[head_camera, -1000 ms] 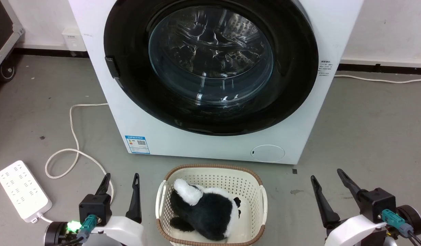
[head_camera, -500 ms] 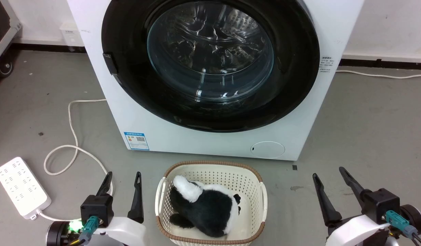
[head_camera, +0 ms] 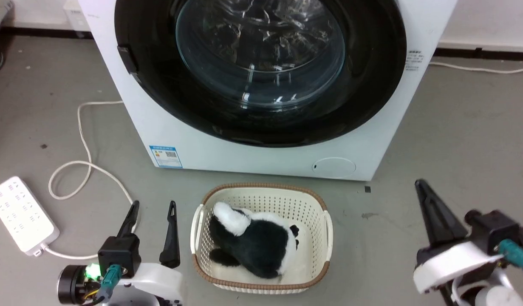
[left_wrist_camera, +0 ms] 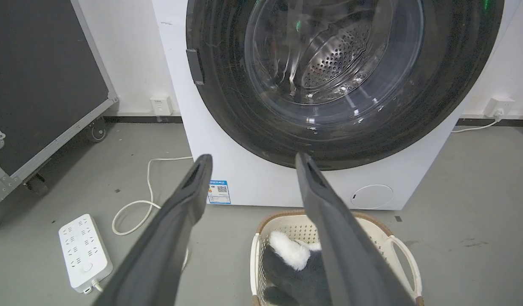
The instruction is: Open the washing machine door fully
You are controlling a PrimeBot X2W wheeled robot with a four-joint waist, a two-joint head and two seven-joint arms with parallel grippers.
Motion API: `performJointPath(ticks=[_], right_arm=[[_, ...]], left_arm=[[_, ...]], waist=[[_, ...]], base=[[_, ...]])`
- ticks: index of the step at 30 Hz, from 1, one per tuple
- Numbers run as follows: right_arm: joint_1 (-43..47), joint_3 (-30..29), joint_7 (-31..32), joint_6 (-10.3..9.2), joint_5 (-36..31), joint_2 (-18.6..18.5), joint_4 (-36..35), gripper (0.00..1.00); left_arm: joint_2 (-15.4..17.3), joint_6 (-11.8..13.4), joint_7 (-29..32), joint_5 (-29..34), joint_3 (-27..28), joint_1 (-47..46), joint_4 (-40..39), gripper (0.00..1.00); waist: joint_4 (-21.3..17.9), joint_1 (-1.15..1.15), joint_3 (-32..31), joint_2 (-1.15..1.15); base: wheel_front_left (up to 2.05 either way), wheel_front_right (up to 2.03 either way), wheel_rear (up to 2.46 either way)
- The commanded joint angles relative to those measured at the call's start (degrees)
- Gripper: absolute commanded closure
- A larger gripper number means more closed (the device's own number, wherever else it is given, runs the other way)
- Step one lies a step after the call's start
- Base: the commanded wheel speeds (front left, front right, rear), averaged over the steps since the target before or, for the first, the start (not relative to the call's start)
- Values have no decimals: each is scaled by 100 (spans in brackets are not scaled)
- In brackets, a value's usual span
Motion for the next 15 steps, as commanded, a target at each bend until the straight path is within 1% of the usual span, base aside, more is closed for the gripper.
performJointPath(ticks=[1, 10, 15], right_arm=[[-136, -22, -41, 1, 76, -43, 13, 100], [-828, -256, 111, 2, 778, -203, 272, 100], [-1257, -558, 332, 2, 1270, -266, 521, 100]], left_arm=[[4, 32, -63, -10, -25, -116, -40, 0], [5, 96, -171, -41, -74, -246, -106, 0], [5, 120, -230, -41, -100, -338, -135, 0]], waist=[[-4, -1, 43, 0], [16, -1, 364, 0], [41, -1, 553, 0]], base=[[0, 0, 0], [0, 0, 0], [0, 0, 0]])
